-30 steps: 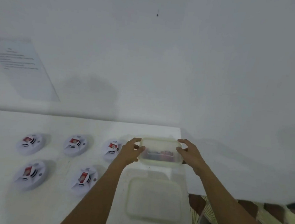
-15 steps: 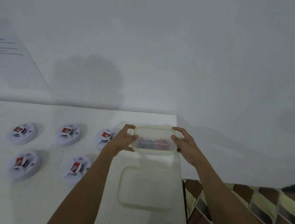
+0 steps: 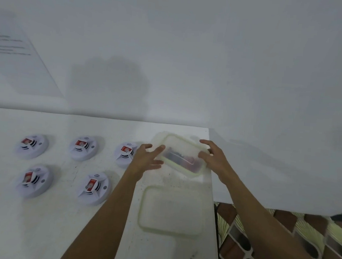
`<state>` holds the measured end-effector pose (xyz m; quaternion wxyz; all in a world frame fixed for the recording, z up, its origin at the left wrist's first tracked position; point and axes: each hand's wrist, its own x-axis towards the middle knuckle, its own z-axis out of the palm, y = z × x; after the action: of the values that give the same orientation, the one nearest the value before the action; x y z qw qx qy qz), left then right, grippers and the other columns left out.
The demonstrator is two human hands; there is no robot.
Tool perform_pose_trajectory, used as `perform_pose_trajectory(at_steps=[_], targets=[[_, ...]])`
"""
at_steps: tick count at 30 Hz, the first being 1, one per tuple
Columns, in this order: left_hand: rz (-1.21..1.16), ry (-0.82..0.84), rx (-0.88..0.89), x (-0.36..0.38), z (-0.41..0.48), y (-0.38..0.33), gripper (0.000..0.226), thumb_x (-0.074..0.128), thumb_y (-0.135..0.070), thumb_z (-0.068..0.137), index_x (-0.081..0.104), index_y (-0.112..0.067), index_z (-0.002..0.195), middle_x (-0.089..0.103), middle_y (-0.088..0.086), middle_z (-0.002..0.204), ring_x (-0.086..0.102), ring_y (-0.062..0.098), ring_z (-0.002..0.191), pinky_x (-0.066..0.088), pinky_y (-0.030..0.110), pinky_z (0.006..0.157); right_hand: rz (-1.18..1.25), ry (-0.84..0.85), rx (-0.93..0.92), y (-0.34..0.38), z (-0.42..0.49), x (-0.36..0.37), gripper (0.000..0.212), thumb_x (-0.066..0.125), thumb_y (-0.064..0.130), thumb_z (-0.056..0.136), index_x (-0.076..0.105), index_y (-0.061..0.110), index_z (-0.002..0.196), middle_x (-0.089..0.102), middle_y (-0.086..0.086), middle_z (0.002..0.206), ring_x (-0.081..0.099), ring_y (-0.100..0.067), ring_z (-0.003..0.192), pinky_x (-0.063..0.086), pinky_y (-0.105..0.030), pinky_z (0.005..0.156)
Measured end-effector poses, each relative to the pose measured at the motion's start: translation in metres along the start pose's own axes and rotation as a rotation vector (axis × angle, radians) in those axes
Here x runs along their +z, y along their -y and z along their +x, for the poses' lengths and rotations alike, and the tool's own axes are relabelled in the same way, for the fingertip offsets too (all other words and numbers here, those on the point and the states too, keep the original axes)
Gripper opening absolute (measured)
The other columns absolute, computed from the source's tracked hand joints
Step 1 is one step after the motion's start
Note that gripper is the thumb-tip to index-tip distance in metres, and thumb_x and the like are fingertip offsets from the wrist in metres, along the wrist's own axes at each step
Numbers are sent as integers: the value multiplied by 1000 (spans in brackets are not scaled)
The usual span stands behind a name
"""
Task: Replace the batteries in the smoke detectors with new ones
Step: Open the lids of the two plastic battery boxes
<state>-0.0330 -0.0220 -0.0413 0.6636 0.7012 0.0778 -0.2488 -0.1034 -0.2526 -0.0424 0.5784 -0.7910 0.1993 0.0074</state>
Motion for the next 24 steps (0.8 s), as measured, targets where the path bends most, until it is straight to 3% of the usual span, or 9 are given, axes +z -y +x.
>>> perform_pose_trajectory(at_steps=[2,5,7,9,12,17,20,24], targets=[[-124,16,61,1,1,6,71,74,-25,82,36,-6,139,59,13,121,65,24,102,52,37,91,20,20,34,-3,-5,2,36,58,35,94,52,33,130,61,-16,96,59,-19,79,51,-27,68],[-50,130,100,9,-2,14,49,69,-18,87,49,-10,131,61,10,122,62,21,107,55,34,80,103,66,70,-5,-12,10,36,58,40,94,53,31,129,66,-22,89,62,-24,69,54,-30,65],[-16,151,72,13,-5,12,41,68,-22,88,53,-21,126,64,7,116,64,20,102,57,32,70,204,63,91,-5,-12,14,35,60,32,95,53,31,129,65,-23,104,68,-32,79,58,-33,70],[-4,155,40,12,-2,10,41,68,-26,87,53,-26,126,65,7,113,64,21,101,56,35,71,349,72,123,-4,-10,16,39,61,21,94,53,32,130,65,-19,111,70,-32,90,60,-37,75],[23,200,-10,9,6,6,46,68,-23,87,50,-25,130,63,9,118,62,26,106,55,44,82,533,131,155,-5,-4,15,44,62,9,92,53,28,131,67,-18,112,69,-28,90,57,-36,77],[7,274,-101,7,16,2,50,68,-18,87,49,-23,132,63,10,121,61,31,109,54,49,83,749,229,206,-14,4,15,49,61,0,91,50,25,133,71,-15,103,64,-30,91,49,-52,96],[24,325,-133,5,20,1,50,68,-17,87,47,-25,131,62,11,122,61,33,109,53,52,86,765,224,185,-15,8,14,52,61,-4,89,51,28,129,70,-16,104,65,-31,94,50,-52,93],[24,341,-122,3,21,-1,49,69,-17,86,48,-26,129,64,13,119,63,33,106,55,48,81,595,191,123,-15,11,13,50,65,1,88,56,37,123,52,-20,100,56,-34,91,47,-53,94]])
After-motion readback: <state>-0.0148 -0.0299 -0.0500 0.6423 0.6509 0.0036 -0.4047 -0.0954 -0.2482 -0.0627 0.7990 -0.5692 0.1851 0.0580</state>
